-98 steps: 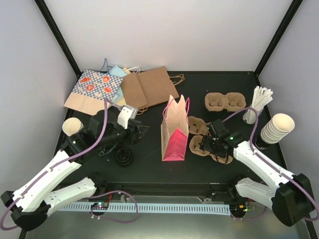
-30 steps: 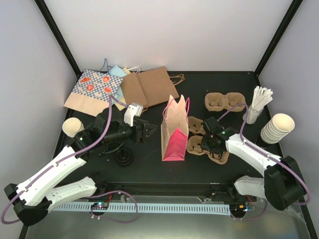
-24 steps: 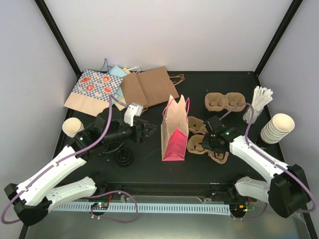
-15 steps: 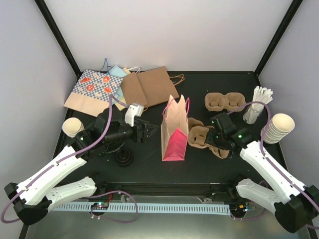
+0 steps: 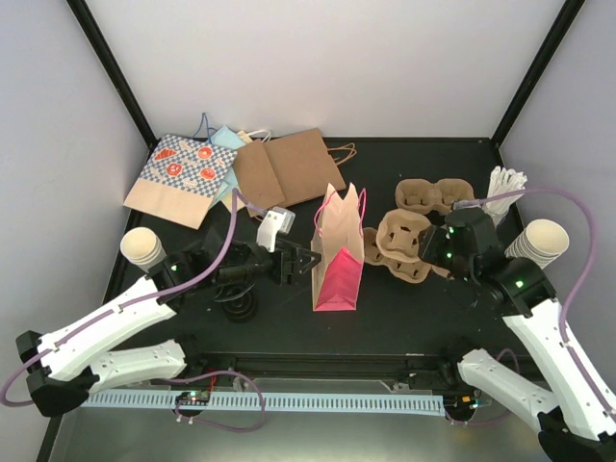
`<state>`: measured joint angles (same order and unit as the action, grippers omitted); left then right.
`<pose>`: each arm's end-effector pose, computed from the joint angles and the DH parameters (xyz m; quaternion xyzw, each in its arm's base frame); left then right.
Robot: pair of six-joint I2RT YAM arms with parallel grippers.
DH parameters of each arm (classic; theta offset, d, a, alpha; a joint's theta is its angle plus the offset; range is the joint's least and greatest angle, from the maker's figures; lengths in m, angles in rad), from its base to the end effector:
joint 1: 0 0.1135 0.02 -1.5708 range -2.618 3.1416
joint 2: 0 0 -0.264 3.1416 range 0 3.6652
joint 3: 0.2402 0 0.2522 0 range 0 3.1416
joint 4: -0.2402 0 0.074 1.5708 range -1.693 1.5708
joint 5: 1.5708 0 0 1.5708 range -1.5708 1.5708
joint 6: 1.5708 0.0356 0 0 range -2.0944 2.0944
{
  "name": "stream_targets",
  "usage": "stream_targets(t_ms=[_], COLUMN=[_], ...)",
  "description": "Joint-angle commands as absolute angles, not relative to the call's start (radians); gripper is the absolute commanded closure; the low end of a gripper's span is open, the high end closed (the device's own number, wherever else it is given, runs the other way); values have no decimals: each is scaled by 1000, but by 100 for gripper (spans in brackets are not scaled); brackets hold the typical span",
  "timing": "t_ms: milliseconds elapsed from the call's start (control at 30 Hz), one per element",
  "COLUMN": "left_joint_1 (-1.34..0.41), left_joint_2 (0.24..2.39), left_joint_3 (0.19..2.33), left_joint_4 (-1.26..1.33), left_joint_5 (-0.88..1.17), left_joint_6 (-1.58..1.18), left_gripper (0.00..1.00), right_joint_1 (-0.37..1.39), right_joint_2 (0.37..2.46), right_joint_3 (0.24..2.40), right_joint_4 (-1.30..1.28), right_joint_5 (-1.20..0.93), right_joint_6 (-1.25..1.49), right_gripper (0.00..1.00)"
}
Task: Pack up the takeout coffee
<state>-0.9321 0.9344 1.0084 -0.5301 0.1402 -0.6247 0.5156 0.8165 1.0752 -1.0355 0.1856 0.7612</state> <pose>0.1159 -0.1644 0.3556 0.1662 0.8309 -0.4128 0.3340 0.1237 0.0625 0.3502 0.1480 0.9070 0.1608 0.3601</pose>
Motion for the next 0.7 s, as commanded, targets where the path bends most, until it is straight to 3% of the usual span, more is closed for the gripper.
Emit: stream_targets(t_ms=[0, 433, 667], left_joint_1=[-976, -992, -993], left_joint_2=[991, 1250, 1304], left_joint_3=[1112, 1349, 1299], left_joint_4=[-562, -719, -699], left_joint_5=[-13, -253, -274], left_joint_6=[-635, -641, -735], left_gripper=[32, 30, 35], right_joint_1=[518, 518, 518], right_joint_2=[790, 711, 749], right_joint_3=[1158, 1236, 1350], right_joint_4=[-1076, -936, -866], right_joint_5=[305, 417, 440], right_joint_6=[679, 497, 405], right_gripper=[59, 58, 59])
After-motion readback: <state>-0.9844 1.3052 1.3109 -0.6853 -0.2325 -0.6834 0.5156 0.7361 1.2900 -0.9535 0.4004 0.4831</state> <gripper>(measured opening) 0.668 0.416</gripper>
